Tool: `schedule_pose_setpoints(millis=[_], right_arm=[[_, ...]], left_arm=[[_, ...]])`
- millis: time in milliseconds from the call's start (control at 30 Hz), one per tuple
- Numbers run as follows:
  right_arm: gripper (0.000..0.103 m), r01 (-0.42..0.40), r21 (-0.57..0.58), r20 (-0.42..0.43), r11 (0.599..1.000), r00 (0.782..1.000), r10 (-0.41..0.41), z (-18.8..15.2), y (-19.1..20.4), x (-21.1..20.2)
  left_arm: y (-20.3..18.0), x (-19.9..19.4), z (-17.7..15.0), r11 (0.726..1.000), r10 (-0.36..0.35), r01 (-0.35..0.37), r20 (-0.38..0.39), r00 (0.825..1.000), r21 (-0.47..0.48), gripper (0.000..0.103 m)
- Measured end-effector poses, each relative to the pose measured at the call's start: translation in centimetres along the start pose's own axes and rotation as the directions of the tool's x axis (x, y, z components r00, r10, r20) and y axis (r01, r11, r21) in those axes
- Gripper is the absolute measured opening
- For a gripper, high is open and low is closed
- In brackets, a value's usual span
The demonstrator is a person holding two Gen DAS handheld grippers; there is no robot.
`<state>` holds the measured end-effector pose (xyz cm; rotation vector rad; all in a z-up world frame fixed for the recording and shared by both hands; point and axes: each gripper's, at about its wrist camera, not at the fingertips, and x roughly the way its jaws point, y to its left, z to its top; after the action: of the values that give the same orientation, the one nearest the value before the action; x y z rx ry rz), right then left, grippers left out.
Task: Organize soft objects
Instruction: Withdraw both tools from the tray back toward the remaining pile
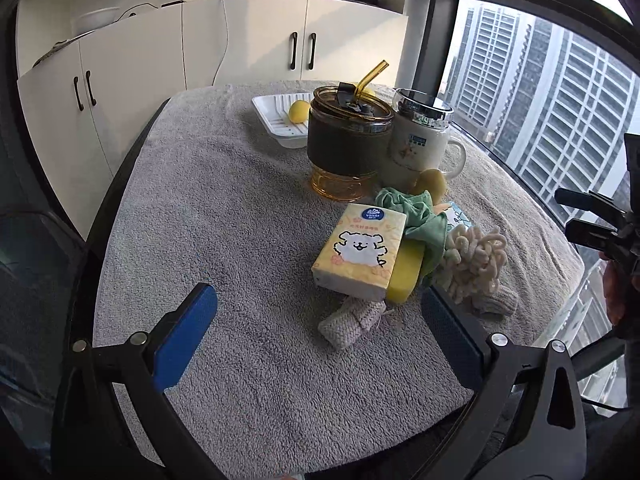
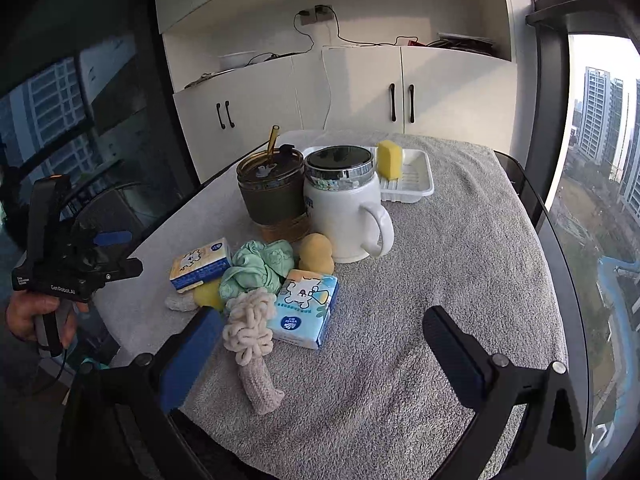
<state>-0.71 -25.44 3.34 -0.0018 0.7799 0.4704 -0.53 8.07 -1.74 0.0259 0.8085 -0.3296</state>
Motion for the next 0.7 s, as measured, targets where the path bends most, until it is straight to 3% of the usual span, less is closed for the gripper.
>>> schedule_pose_setpoints(millis=[100,367,700], right_arm=[[0.103,-0.012,0.007,-0.013,1.000,1.000,0.012,-1.1,0.8,0.5],[0.103,-0.030,-0.003,-0.061,1.000,0.998,0.029,-3.6,3.2,2.7],[0.096,-0.055,-0.022,-0.104,0.998,0.993,0.052,-4.4,4.0,4.9]], left_arm=[[-0.2,0.5,-1.1,1.000,-0.013,0.013,-0.017,1.000,-0.003,0.103],[-1.6,3.3,-2.9,0.993,-0.047,0.056,-0.081,0.996,0.104,0.103],[-1.7,5.4,-2.6,0.989,-0.086,0.098,-0.103,0.991,0.113,0.103]])
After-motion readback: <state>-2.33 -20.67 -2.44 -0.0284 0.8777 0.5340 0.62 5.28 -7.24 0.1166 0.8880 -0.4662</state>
